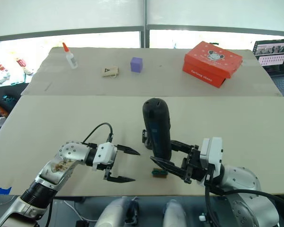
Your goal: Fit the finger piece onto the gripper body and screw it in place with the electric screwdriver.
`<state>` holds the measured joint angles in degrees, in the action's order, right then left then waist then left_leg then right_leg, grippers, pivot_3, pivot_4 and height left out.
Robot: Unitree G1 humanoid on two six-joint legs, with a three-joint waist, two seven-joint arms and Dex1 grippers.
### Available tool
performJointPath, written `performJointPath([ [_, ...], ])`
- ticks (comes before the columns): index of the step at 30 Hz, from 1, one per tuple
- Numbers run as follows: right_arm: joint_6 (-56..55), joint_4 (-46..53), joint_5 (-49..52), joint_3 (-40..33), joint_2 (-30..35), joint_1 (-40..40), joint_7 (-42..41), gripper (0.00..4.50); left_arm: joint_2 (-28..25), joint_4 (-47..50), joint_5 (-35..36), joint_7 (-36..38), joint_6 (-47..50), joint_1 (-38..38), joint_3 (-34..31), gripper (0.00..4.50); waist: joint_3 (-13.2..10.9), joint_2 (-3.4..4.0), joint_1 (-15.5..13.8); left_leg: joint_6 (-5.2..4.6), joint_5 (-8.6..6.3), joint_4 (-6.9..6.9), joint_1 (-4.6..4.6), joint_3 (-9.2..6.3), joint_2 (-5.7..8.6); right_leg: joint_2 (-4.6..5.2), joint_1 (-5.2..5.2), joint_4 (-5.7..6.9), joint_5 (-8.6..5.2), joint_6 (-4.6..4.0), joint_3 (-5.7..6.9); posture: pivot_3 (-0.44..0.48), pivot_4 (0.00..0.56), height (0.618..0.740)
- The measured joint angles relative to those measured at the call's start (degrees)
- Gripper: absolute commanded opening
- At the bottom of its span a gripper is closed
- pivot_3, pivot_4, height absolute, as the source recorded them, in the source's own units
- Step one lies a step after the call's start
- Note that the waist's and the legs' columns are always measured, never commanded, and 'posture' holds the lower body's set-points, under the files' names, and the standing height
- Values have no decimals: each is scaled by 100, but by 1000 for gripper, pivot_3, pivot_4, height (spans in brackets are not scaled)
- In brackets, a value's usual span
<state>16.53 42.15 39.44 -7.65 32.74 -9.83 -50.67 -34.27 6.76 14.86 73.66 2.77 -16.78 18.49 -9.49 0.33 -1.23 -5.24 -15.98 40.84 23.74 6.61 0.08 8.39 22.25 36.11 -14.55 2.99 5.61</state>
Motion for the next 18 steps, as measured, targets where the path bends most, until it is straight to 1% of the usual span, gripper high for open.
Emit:
performJointPath([
  [18, 0, -92, -46, -4, 5, 9, 5, 1940, -4, -1, 8, 57, -3, 0, -2, 4500, 0, 0, 1, 0, 0, 0, 0, 0, 0, 0, 0, 0, 0, 0, 0, 0, 150, 740],
])
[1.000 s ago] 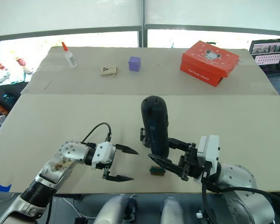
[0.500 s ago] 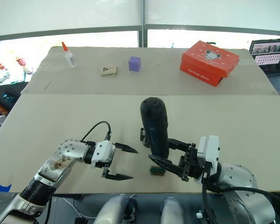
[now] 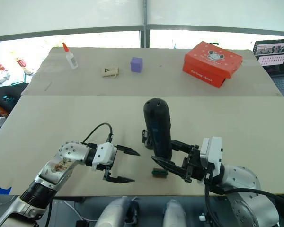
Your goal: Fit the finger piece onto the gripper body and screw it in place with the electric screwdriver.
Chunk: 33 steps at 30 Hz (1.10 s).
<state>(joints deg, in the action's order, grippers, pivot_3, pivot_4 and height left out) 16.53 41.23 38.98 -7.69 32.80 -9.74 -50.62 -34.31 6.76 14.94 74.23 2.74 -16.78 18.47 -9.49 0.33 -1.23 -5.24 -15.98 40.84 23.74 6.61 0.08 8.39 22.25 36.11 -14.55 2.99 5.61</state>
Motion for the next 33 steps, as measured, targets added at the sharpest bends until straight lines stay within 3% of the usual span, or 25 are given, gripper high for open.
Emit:
performJointPath([
  [33, -141, -67, -182, 24, -26, -78, -53, 1940, -4, -61, -1, 25, -116, 2, 0, 4500, 0, 0, 1, 0, 0, 0, 0, 0, 0, 0, 0, 1, 0, 0, 1, 0, 150, 740],
])
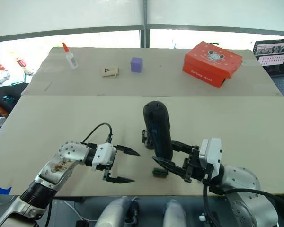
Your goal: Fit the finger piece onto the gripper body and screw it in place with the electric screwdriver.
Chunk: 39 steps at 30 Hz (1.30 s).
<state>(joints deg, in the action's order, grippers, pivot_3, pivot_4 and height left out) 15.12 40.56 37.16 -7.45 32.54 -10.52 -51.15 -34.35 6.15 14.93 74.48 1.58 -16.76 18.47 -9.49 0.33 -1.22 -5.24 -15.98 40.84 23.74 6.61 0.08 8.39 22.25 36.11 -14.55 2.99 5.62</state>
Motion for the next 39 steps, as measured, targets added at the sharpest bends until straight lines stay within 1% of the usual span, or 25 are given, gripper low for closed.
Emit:
performJointPath([
  [32, -10, 34, 5, 208, 59, 20, 121, 1940, 11, 51, -3, -125, 230, -17, 1, 4500, 0, 0, -2, 0, 0, 0, 0, 0, 0, 0, 0, 0, 0, 0, 0, 0, 150, 740],
  [37, -5, 57, 56, 169, 149, 8, 119, 1940, 2, 52, 1, -123, 234, -17, 0, 4500, 1, -1, -2, 0, 0, 0, 0, 0, 0, 0, 0, 0, 0, 0, 0, 0, 150, 740],
  [39, 82, 112, 269, 95, 271, 10, 128, 1940, -18, 52, 14, -113, 236, -21, -9, 4500, 1, -1, -2, 0, 0, 0, 0, 0, 0, 0, 0, 0, 0, 0, -1, 0, 150, 740],
])
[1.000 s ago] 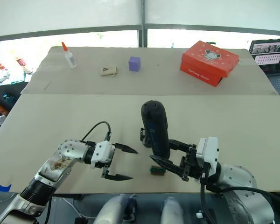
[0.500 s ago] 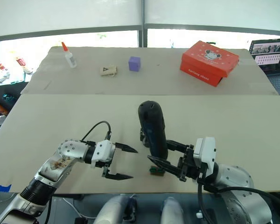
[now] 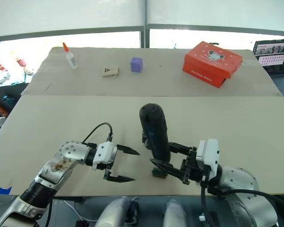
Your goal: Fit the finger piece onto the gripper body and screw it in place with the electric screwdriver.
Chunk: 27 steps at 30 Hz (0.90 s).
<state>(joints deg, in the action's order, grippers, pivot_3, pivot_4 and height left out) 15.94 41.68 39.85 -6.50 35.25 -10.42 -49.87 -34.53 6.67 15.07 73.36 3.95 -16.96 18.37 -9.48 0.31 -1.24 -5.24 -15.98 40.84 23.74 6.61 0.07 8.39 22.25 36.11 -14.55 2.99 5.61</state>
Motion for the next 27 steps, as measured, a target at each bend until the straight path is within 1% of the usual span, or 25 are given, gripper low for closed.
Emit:
performJointPath([
  [2, 108, 149, 263, -145, 133, 27, 14, 1940, -43, 0, 44, 22, 2, -2, -32, 4500, 0, 0, 3, 0, 0, 0, 0, 0, -1, 0, 0, 0, 0, 0, 0, 0, 150, 740],
  [6, 387, 425, 884, -290, 319, 348, 289, 1940, -128, 0, 85, 59, 8, -6, -140, 4500, 0, 0, 19, 0, 0, -1, -1, -1, -1, 1, 0, 0, 0, -1, -1, 0, 150, 740],
  [11, 784, 459, 1586, -354, 592, 861, 613, 1940, -196, 19, 160, 89, 69, 27, -189, 4500, 0, -1, 12, -1, 0, -1, 0, -2, -1, 3, -1, -2, 1, -1, 0, 0, 150, 740],
  [15, 1095, 385, 2239, -389, 857, 1316, 690, 1940, -312, 126, 302, 106, 229, 144, -355, 4500, 0, -1, 32, -1, -1, -1, 0, -2, -2, 3, 0, -2, 1, -1, -1, 0, 150, 740],
  [18, 1273, 277, 2557, -382, 936, 1737, 698, 1940, -396, 184, 325, 86, 260, 208, -472, 4500, 0, -1, 36, -2, -1, -1, 0, -2, -2, 4, 0, -2, 1, -1, -1, 0, 150, 740],
  [22, 1515, -51, 2869, -261, 981, 2499, 607, 1940, -461, 265, 349, -22, 377, 260, -638, 4500, 0, -1, 37, -3, -2, -1, 0, -3, -2, 4, -1, -3, 1, -2, 0, 0, 150, 740],
  [27, 1843, -716, 2897, 125, 836, 3569, 415, 1940, -595, 321, 469, -109, 604, 256, -864, 4500, 0, -3, 58, -4, -2, -1, 1, -1, -2, 4, 2, -1, 1, -2, 0, 0, 150, 740],
])
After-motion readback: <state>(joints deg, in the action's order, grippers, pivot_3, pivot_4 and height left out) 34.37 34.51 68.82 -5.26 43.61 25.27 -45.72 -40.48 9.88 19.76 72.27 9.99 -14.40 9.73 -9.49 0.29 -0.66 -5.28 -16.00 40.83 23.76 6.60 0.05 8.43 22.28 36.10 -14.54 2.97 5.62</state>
